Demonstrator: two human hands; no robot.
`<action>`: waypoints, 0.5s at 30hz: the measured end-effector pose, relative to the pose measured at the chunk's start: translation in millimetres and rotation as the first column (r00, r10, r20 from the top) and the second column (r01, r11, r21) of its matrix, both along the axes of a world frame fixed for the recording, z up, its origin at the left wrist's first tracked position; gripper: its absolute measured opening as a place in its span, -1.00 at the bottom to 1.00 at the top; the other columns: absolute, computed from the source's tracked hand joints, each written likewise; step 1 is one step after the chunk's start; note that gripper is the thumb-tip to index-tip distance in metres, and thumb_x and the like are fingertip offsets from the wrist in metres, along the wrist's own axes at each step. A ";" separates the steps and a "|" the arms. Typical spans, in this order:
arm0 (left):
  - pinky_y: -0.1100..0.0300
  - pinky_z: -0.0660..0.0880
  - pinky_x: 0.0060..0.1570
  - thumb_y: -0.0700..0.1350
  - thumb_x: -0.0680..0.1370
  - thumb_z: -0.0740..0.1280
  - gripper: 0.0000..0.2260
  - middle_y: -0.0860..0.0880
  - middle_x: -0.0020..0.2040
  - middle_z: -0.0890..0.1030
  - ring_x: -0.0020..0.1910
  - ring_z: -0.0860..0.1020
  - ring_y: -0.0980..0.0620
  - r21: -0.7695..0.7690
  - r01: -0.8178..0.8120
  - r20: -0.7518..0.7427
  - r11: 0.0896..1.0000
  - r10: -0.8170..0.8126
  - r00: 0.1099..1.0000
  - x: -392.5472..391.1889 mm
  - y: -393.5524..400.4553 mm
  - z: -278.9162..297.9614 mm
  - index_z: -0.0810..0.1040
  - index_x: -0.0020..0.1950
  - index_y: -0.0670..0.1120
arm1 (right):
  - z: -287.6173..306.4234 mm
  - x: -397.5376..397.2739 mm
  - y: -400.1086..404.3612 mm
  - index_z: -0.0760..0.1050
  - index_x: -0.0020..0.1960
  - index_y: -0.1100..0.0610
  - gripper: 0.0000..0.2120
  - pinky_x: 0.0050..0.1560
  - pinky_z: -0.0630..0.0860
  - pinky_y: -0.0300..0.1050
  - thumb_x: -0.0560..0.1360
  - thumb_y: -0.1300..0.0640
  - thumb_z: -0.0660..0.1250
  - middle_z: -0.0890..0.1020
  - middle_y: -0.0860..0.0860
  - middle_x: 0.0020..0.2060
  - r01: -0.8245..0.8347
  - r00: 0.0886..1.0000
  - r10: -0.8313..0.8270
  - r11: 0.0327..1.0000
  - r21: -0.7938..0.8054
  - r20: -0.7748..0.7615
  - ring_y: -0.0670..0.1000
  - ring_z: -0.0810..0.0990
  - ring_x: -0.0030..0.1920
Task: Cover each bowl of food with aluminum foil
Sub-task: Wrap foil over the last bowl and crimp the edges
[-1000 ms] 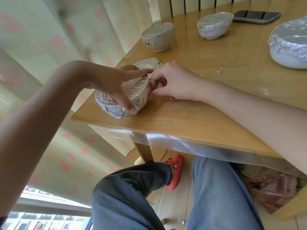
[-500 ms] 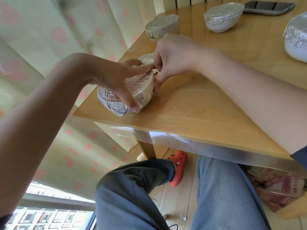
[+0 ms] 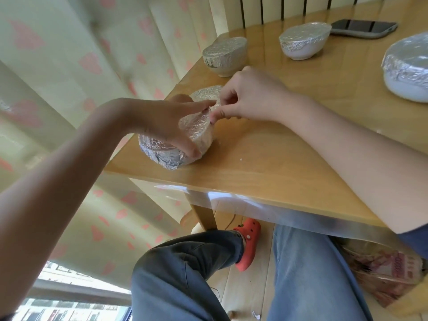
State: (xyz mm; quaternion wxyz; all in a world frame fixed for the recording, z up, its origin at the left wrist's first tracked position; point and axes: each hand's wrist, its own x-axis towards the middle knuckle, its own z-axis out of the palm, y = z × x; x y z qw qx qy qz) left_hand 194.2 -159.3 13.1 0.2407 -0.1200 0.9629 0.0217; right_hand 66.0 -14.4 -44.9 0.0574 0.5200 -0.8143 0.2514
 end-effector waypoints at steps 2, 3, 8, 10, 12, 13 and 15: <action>-0.04 0.19 0.39 0.34 0.33 0.43 -0.04 0.13 0.55 0.03 0.52 0.13 -0.11 -0.071 -0.115 -0.052 0.991 0.112 0.992 -2.3 8.3 -3.3 -0.16 0.51 0.37 | 4.3 -3.3 5.1 0.60 -0.29 0.06 -0.53 -0.37 0.41 -0.17 0.36 -0.36 0.32 0.62 -0.03 -0.40 0.013 0.999 -0.013 1.000 -0.007 0.035 -0.03 0.57 -0.34; -0.09 0.17 0.41 0.38 0.36 0.36 -0.07 0.05 0.57 0.02 0.53 0.13 -0.16 -0.106 -0.168 -0.067 0.980 0.162 0.985 -5.0 12.6 -4.0 -0.19 0.53 0.34 | 6.9 -4.3 7.9 0.61 -0.28 0.07 -0.56 -0.37 0.43 -0.18 0.40 -0.31 0.32 0.62 -0.03 -0.41 0.010 0.998 -0.010 1.000 0.001 0.061 -0.05 0.58 -0.38; -0.13 0.00 0.48 0.47 0.28 0.33 0.09 -0.07 0.61 -0.01 0.57 -0.03 -0.16 -0.097 -0.219 0.013 0.971 0.221 0.975 -10.4 23.9 4.5 -0.40 0.49 0.29 | 14.4 2.1 20.5 0.62 -0.15 -0.01 -0.77 -0.36 0.37 -0.24 0.44 -0.17 0.38 0.63 -0.10 -0.34 -0.030 0.998 0.021 0.987 0.159 0.055 -0.14 0.56 -0.43; -0.19 -0.16 0.48 0.54 0.02 0.39 0.25 -0.02 0.60 -0.18 0.56 -0.23 -0.11 -0.100 -0.105 0.057 0.989 0.111 0.992 -4.2 16.0 11.9 -0.49 0.35 0.42 | 13.1 12.9 19.3 0.58 -0.07 -0.06 -0.72 -0.28 0.42 -0.19 0.37 -0.23 0.41 0.60 -0.14 -0.25 -0.056 0.998 0.050 0.968 0.243 0.030 -0.15 0.53 -0.30; -0.21 -0.22 0.47 0.52 -0.13 0.44 0.25 0.08 0.57 -0.31 0.52 -0.34 -0.05 -0.088 0.001 0.070 0.996 0.006 0.998 0.1 5.3 15.8 -0.49 0.17 0.57 | 8.9 24.7 14.2 0.51 -0.06 -0.09 -0.58 -0.31 0.35 -0.20 0.26 -0.35 0.42 0.53 -0.18 -0.25 -0.072 0.997 0.072 0.960 0.270 0.008 -0.13 0.49 -0.22; -0.21 -0.23 0.46 0.47 -0.11 0.47 0.21 0.11 0.56 -0.33 0.51 -0.36 -0.04 -0.080 0.027 0.071 0.996 -0.021 0.997 1.6 2.5 16.2 -0.46 0.14 0.60 | 7.6 28.6 11.4 0.48 -0.07 -0.09 -0.52 -0.33 0.30 -0.22 0.22 -0.40 0.41 0.50 -0.20 -0.27 -0.064 0.998 0.069 0.962 0.265 -0.008 -0.11 0.47 -0.20; -0.21 -0.21 0.46 0.37 -0.03 0.51 0.18 0.15 0.56 -0.32 0.52 -0.35 -0.04 -0.082 0.063 0.072 0.995 -0.057 0.996 1.9 -0.6 12.9 -0.39 0.19 0.61 | 6.0 31.4 7.4 0.45 -0.08 -0.08 -0.46 -0.35 0.25 -0.23 0.17 -0.46 0.38 0.45 -0.21 -0.29 -0.033 0.999 0.041 0.970 0.240 -0.030 -0.08 0.46 -0.16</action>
